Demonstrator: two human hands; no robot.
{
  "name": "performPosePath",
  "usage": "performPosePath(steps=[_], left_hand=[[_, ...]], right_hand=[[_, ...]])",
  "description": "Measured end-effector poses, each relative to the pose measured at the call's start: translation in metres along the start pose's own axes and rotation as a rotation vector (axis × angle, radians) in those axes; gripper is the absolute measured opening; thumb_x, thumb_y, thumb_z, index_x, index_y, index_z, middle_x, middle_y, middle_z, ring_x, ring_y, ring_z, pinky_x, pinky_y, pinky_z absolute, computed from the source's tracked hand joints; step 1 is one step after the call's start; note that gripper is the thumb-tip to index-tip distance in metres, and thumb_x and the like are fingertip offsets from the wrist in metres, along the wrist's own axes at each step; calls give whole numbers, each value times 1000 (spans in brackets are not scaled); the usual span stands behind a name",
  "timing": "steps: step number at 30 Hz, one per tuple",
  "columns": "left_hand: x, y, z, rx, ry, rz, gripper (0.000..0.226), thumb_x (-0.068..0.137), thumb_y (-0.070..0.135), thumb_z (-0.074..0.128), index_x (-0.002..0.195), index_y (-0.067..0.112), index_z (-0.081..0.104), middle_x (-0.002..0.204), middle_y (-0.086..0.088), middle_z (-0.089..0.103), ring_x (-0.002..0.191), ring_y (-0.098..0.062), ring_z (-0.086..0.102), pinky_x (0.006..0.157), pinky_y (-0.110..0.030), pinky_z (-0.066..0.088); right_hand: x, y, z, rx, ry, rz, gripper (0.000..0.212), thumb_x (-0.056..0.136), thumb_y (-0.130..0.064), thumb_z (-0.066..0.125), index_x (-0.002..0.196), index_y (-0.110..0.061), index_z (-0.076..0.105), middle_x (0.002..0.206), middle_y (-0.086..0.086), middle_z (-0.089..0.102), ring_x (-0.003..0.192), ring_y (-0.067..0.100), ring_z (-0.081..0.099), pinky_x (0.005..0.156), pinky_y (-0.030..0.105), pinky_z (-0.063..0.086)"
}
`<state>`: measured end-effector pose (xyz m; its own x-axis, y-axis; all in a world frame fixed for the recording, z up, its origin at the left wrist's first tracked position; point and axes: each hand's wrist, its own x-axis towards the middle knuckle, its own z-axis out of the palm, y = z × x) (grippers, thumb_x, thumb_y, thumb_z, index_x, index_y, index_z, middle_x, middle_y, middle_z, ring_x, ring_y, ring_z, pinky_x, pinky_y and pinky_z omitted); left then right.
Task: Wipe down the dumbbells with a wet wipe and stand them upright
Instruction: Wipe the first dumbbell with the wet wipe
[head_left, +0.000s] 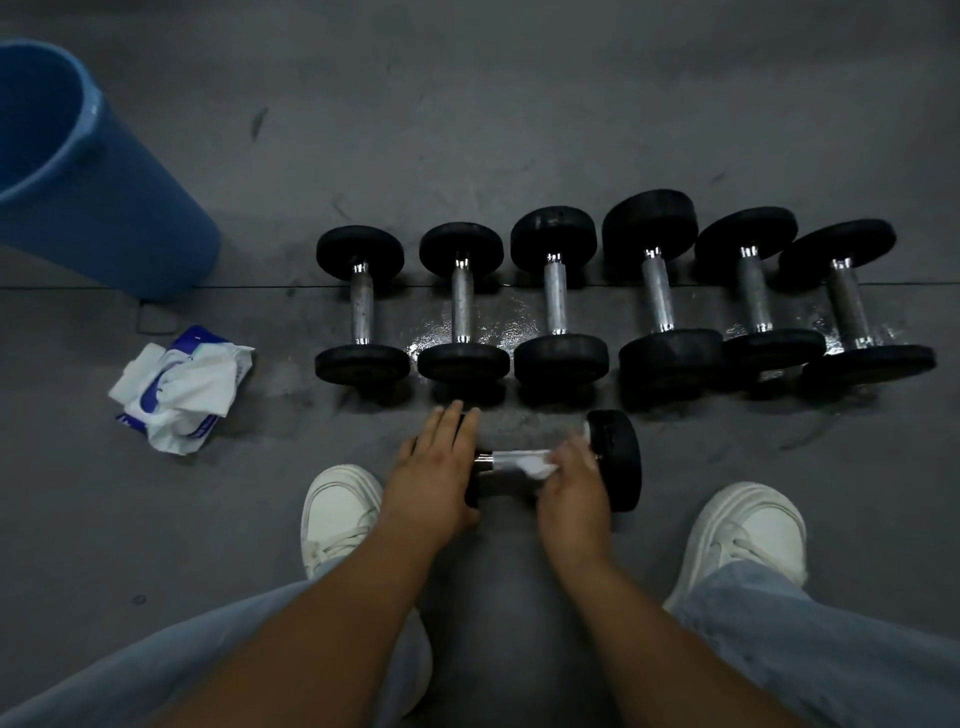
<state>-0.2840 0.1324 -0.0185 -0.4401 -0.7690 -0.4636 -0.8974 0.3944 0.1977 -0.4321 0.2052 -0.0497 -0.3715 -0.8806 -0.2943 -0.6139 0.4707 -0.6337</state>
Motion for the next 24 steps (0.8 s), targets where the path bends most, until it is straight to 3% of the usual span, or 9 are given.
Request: performPosePath(steps=[1,4,8,10,13,15,18,21,24], left_hand=[[-4,-2,3,-14,42,15,116,69,38,81,157,16,8,165,-5,1,152,-24,8,119,-41,24],[-20,2,17,-97,161,-9,113,68,31,83,157,12,16,165,-8,9,147,-30,26,112,-42,39],[-17,17,19,-114,64,-146,113,80,34,75,157,26,-8,162,-9,-18,142,-34,30,105,-40,41],[-9,20,11,-234,21,-245,102,85,30,71,156,36,-2,161,-17,6,124,-36,52,96,-40,47],[4,18,1,-314,-6,-307,93,85,27,65,154,42,5,133,-15,47,111,-35,60,93,-41,50],[9,15,-5,-240,-26,-298,91,83,30,64,155,40,9,128,-14,53,113,-35,59,95,-40,48],[10,12,-8,-217,-112,-276,86,83,38,63,154,35,14,130,-13,56,116,-34,57,94,-38,47],[7,18,-7,-221,-125,-294,85,85,39,62,154,33,11,138,-14,48,117,-33,57,92,-39,48],[-7,30,2,-112,-27,-226,84,91,32,59,156,31,5,159,-17,9,132,-33,41,93,-39,48]], right_hand=[[-1,-1,-1,-9,-5,33,31,91,-1,46,117,-5,62,136,10,46,121,29,48,85,19,33],[-3,-12,5,-44,-193,-200,25,86,1,46,102,-1,65,149,10,40,131,25,44,94,14,29],[9,-7,-3,-21,43,41,22,87,-1,44,93,-11,63,155,3,33,120,25,52,88,25,42],[7,0,-5,-90,-37,69,17,89,-7,47,97,-15,61,156,-6,26,119,23,53,84,24,42],[13,1,-4,-79,-100,42,11,92,-15,47,92,-16,59,133,-13,45,97,16,59,71,16,34],[23,-1,-7,-83,-120,55,12,91,-13,51,82,-16,58,118,-3,52,87,16,57,69,18,34],[31,-7,-16,-168,-216,49,11,88,-13,53,92,-11,64,119,9,52,99,28,56,80,24,40],[28,-15,-22,-258,-212,89,11,88,-11,51,94,-13,60,112,10,51,99,33,59,80,31,45],[8,-21,-4,-206,-118,-59,13,93,-19,43,97,-23,54,105,-2,61,94,23,62,70,26,39]])
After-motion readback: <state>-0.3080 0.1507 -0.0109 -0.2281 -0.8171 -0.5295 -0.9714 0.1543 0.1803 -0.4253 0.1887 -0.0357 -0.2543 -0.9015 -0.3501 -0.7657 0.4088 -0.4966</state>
